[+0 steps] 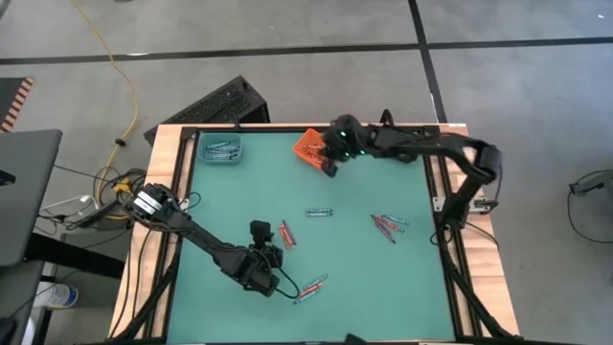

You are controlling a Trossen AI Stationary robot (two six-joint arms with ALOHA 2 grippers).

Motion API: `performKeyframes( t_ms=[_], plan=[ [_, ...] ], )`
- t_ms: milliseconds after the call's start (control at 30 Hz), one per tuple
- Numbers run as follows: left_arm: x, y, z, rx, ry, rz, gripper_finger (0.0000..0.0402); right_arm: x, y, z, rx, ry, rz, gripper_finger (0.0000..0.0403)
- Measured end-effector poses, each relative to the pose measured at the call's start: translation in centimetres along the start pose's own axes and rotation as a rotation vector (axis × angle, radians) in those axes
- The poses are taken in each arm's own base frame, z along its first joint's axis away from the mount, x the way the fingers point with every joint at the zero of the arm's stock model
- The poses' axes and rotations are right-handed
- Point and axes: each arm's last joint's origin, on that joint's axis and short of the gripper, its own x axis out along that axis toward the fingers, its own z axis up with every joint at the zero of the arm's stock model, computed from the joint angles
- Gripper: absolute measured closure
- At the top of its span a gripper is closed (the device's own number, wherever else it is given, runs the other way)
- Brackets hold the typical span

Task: Sort crayons
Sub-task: Put the orange crayon into the orange bin

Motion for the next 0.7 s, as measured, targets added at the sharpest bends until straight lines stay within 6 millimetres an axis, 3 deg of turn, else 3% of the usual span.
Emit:
performKeyframes(
  t_ms=[167,333,700],
  plan=[
    [0.0,0.0,0.0,0.006,0.003,-0.015,0.0214,3.8,-2.4,1.2,0.023,0.035,0.008,0.04],
    [-0.2,-0.3,-0.1,0.006,0.0,-0.023,0.0214,6.2,-4.3,1.4,0.037,0.139,-0.002,0.0398],
    [-0.5,-0.5,-0.1,0.001,-0.006,-0.03,0.0214,6.2,-5.0,1.4,0.062,0.18,-0.013,0.0378]
  ],
)
